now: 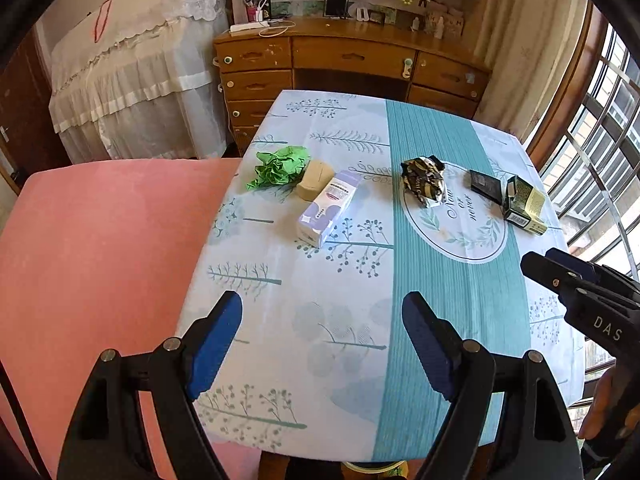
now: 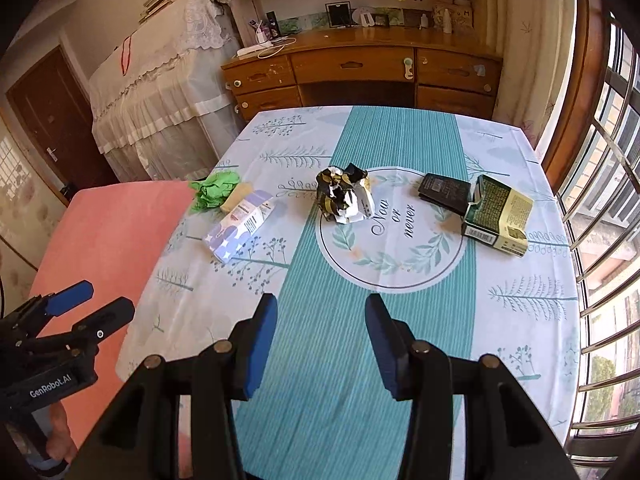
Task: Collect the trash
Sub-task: 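Raise both open tools from the bin back toward the table, then grasp the green tissue with the left tool while the right tool grasps the foil wrapper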
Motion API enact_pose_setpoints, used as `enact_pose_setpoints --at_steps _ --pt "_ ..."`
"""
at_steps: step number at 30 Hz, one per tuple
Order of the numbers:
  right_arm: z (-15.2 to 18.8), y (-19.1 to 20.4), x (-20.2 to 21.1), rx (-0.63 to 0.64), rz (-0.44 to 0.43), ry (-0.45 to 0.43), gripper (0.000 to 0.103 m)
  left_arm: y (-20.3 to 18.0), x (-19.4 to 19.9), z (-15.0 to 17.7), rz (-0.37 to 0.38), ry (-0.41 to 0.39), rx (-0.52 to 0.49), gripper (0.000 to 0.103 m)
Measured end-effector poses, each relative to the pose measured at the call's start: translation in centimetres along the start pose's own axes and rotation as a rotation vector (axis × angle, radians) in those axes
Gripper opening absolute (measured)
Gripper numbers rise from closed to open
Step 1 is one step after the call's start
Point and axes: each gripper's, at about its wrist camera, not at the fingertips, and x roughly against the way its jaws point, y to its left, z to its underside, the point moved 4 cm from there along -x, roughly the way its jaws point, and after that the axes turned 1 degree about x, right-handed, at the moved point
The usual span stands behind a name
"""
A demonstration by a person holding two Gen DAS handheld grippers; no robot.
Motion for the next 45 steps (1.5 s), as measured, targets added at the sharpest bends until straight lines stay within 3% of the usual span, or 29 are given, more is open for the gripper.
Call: enact_pose_setpoints --at_steps 12,17,19,23,33,37,41,45 --pt "-6.0 0.2 -9.2 -0.141 0.067 0.044 0.046 6.6 -10.7 -9.1 0.066 0.114 0.004 0.081" --pt "-8.6 -1.4 -12.8 -0.186 0.105 0.056 0.046 7.5 -14.9 -13.0 0.105 0.154 0.009 0.081" --pt "-9.2 -1.9 -14.0 -0.204 0.114 0.071 0.054 7.3 -16.3 -14.1 0.118 0.169 -0.006 0.081" --pt "-10.2 -2.2 -16.3 -0.213 0.113 0.095 0.054 6.9 -19.1 -15.6 0.150 0.208 -0.011 0.081" --pt "-11.3 -2.8 -20.1 -0.233 0.067 0.153 0.056 7.7 -24.8 -16.6 0.192 0.325 0.041 0.080" --pt "-11.5 -2.8 -20.4 -0.224 0.065 0.148 0.056 7.4 -26.2 -16.3 0.233 0.370 0.056 0.059" --pt "-11.4 -2.7 -20.5 -0.198 0.059 0.160 0.054 7.2 -26.7 -15.7 0.250 0.389 0.066 0.055" --pt "-10.9 -2.5 -21.2 -0.162 0.108 0.195 0.052 7.4 -27.1 -15.2 0.251 0.391 0.087 0.052"
